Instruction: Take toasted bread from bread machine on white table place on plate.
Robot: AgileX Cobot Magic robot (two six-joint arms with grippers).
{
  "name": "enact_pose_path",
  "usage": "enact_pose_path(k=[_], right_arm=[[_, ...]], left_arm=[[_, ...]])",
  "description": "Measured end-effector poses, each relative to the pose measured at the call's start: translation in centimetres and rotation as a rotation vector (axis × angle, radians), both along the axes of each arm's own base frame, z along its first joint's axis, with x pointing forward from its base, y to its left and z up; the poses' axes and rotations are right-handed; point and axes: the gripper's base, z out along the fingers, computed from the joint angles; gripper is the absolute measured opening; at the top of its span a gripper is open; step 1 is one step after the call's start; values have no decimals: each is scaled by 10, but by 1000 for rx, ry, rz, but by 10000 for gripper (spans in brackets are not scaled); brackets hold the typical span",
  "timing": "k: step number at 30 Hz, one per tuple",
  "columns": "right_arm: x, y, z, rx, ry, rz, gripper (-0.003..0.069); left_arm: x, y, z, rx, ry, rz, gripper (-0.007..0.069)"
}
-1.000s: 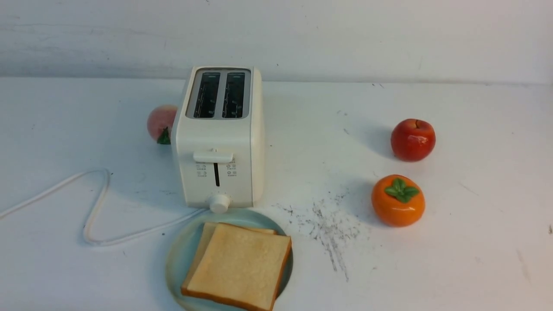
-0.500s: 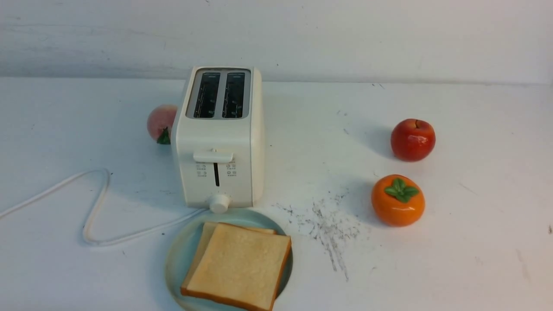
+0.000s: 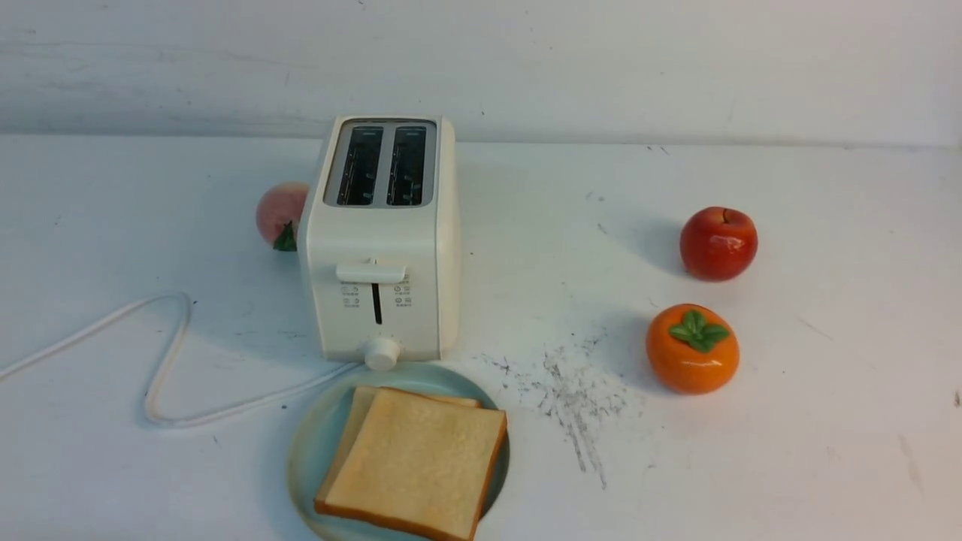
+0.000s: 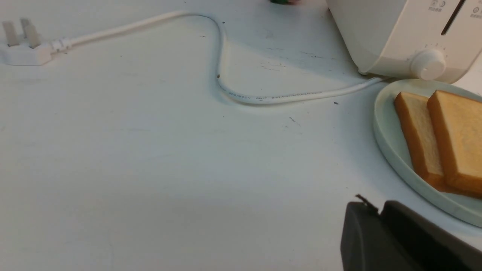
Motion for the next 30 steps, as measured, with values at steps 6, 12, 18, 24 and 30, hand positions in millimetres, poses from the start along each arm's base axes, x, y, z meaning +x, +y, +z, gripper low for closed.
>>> enact_pose_path(k=[6,12,18,24,30], right_arm=[[-2,6,6,6,-66,72,87],[-9,21,12,-94,-182,245,94],[-12,24,14,-86,-209,284,101],[-13,23,7,-83,-206,273,106],[2,21,-36,-94,-70,58,107]], left_arm=[[0,0,0,0,0,0,56],[0,0,0,0,0,0,63],[0,0,0,0,1,0,71],[0,0,0,0,1,0,74],[0,0,0,0,1,0,74]])
